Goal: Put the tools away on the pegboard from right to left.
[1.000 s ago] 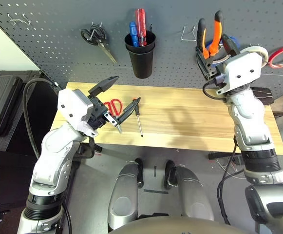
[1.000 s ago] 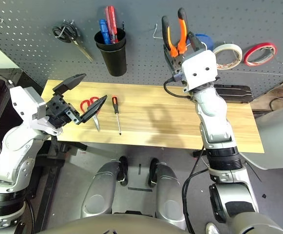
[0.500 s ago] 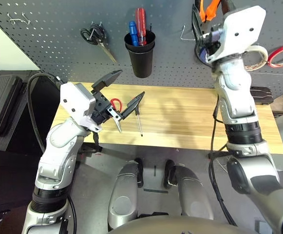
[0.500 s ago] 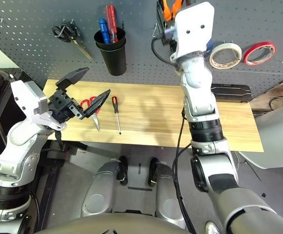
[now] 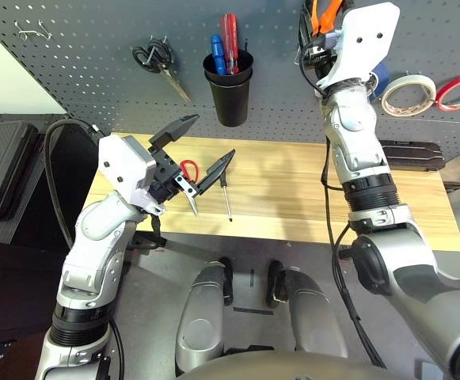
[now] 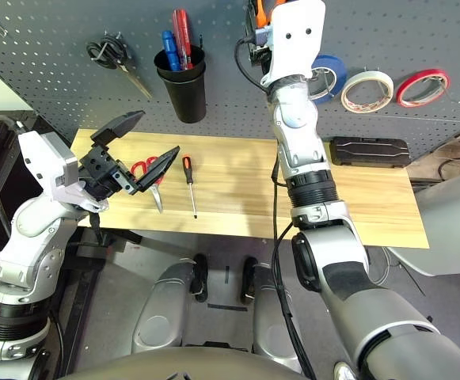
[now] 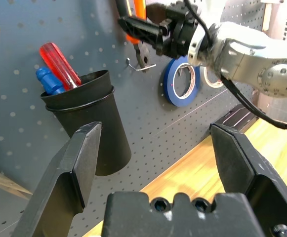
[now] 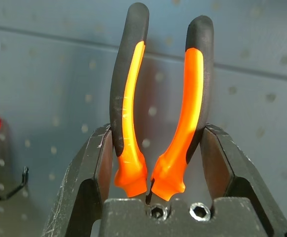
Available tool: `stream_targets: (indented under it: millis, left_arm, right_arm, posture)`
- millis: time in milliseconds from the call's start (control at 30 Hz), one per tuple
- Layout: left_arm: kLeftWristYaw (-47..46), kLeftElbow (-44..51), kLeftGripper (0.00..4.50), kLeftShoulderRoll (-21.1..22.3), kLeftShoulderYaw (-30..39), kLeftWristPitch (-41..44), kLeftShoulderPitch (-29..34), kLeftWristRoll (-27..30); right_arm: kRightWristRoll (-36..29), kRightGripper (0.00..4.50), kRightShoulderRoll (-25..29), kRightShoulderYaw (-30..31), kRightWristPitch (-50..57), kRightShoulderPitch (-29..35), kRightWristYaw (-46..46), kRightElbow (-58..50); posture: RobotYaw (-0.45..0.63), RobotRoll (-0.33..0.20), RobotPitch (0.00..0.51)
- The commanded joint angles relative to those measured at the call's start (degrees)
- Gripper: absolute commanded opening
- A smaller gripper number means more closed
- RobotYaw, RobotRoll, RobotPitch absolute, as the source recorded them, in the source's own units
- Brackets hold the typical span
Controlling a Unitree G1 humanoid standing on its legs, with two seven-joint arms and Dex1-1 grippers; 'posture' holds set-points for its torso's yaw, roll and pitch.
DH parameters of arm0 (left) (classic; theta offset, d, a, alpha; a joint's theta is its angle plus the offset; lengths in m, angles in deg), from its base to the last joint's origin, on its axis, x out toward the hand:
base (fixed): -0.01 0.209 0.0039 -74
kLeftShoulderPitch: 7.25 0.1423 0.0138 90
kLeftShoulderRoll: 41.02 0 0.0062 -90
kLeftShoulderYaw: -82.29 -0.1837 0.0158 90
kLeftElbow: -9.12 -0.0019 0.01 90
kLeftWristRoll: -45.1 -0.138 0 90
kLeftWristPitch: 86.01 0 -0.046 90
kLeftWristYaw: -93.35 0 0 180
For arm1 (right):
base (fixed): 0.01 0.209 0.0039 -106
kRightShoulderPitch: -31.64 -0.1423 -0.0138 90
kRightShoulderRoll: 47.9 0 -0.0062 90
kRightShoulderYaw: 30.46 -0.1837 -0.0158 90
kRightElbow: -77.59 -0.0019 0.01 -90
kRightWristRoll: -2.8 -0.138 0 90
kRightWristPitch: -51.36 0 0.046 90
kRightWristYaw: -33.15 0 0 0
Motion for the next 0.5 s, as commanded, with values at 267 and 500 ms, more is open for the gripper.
stream_targets:
  millis: [267, 500]
  left_arm:
    - [-0.3, 0.8, 4.50, 0.1, -0.9, 0.4, 0.5, -0.8]
    - [-0.2, 0.4, 4.50, 0.0, -1.2, 0.2, 0.2, -0.9]
  right_arm:
    - [0.9, 2.86, -0.1, 0.5, -5.1, -2.0, -1.2, 7.3]
    - [1.9, 3.21, -0.2, 1.5, -4.6, 0.0, -0.6, 7.0]
  posture:
    - [0.22, 0.000, 0.200]
    - [0.22, 0.000, 0.203]
